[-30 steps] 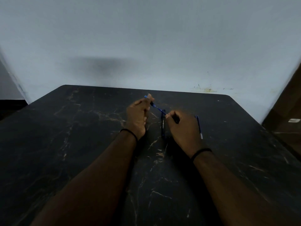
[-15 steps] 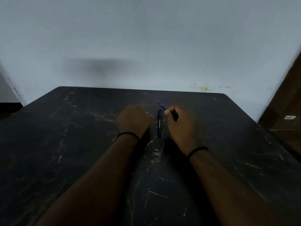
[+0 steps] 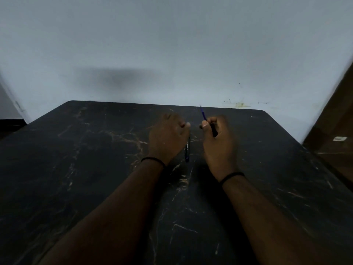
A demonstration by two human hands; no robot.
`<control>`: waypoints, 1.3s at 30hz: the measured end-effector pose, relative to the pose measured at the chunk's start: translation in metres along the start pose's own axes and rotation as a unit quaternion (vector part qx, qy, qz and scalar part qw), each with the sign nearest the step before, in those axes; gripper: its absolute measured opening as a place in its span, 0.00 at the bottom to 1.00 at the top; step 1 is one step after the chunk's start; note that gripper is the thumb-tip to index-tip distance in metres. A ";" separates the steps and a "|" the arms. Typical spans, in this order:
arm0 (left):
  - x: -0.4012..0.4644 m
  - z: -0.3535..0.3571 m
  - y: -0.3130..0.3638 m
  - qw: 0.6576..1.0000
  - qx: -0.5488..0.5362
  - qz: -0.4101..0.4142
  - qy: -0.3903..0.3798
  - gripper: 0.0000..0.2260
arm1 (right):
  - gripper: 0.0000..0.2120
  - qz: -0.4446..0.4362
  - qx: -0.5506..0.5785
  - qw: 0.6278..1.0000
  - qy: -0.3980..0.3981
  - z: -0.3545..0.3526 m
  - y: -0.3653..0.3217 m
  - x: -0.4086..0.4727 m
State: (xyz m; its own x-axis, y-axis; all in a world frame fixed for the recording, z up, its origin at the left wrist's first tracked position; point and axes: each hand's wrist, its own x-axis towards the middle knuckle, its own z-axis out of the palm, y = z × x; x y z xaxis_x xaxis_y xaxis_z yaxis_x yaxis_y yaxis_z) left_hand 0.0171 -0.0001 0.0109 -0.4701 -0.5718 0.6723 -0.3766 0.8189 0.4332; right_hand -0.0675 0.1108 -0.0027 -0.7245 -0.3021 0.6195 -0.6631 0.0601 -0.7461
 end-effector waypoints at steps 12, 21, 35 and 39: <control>-0.011 0.007 0.024 0.985 -0.062 0.117 -0.110 0.06 | 0.06 -0.017 0.078 0.997 0.023 0.000 -0.015 -0.001; -0.007 0.014 0.010 0.997 -0.021 0.057 -0.037 0.09 | 0.06 -0.216 0.046 0.964 0.150 -0.028 -0.022 0.019; -0.006 0.018 0.008 0.997 -0.052 0.043 -0.028 0.12 | 0.14 0.161 -0.281 0.945 -0.048 -0.048 0.042 0.033; -0.006 0.018 0.007 0.997 -0.051 0.037 -0.033 0.11 | 0.14 0.189 -0.307 0.930 -0.070 -0.054 0.040 0.033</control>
State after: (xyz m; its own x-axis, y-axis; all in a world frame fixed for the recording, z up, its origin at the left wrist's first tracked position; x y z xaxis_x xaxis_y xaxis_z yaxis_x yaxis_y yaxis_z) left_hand 0.0033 0.0076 -0.0006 -0.5462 -0.5092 0.6652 -0.2578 0.8577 0.4448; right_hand -0.1277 0.1550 0.0010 -0.9248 -0.2675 0.2704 -0.3791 0.7063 -0.5978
